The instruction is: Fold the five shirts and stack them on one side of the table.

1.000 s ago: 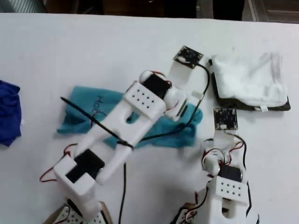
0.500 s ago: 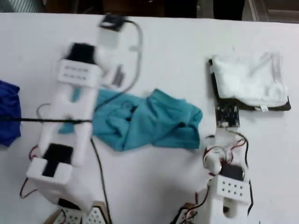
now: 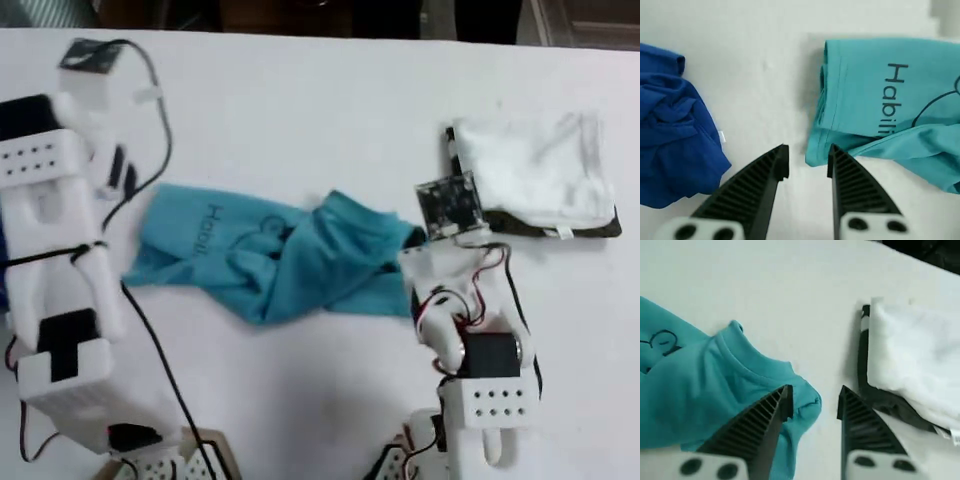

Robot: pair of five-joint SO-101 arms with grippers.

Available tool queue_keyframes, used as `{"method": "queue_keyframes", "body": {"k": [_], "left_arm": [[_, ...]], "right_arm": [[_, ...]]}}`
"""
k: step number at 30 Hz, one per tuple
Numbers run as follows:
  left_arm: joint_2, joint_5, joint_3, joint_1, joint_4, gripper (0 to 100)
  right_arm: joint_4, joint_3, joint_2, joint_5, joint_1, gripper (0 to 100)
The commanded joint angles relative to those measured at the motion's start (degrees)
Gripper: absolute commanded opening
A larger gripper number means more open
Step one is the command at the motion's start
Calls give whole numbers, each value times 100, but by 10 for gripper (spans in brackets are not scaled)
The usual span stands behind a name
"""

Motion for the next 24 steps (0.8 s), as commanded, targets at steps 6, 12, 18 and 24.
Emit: {"method": "queue_keyframes", "body": {"k": [6, 12, 18, 24], "left_arm": [[-352, -176, 875, -369, -308, 150], [-360, -167, 1692, -369, -774, 150], [-1248, -167, 2853, -325, -1363, 150], [-2831, -185, 4927, -53, -2470, 150]], "right_arm": [[980, -2681, 2686, -44, -558, 156], [1218, -3552, 3793, -44, -1262, 156], [1121, -3859, 4769, -44, -1631, 156], [1455, -4448, 5824, -44, -1640, 156]]}}
